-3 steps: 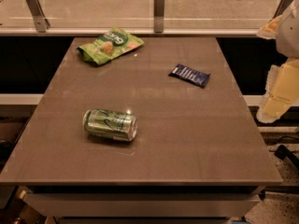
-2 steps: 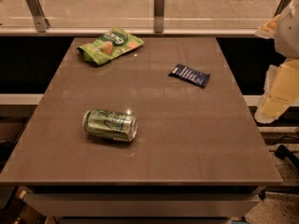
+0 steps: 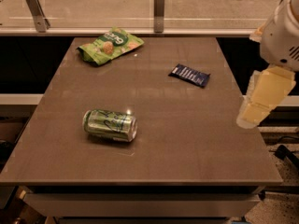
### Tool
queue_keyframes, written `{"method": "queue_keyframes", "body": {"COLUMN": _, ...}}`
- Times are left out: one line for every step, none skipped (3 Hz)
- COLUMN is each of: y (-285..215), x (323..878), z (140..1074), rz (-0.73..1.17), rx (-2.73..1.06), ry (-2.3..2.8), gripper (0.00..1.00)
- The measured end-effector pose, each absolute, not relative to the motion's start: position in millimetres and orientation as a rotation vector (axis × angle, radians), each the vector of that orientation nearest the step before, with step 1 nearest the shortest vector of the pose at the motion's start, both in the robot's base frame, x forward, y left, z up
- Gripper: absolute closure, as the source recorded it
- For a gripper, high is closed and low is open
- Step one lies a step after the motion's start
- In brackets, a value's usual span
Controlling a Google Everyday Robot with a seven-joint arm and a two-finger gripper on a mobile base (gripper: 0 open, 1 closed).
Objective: Place green can upright
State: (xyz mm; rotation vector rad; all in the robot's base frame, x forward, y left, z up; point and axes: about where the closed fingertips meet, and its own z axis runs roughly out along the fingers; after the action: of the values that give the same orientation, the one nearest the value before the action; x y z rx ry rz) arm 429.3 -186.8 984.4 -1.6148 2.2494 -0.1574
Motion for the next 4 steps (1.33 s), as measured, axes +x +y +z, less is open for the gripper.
{"method": "queue_keyframes", "body": {"y": -171, "x": 431, "z": 975, "rz": -0.182, "rx": -1.594, "ry": 2.288, "gripper": 0.0}}
{"method": "queue_keyframes", "body": {"y": -151, "x": 432, "z": 964, "rz": -0.216, "rx": -1.623, "ry": 2.312, "gripper": 0.0}}
{"method": "queue_keyframes", "body": {"y": -126, "x": 431, "z": 949, "rz": -0.251, "rx": -1.687, "ry": 2.323, "gripper": 0.0}}
{"method": "queue_keyframes", "body": {"y": -104, "x": 433, "z": 933, "rz": -0.236, "rx": -1.744, "ry": 2.326, "gripper": 0.0}}
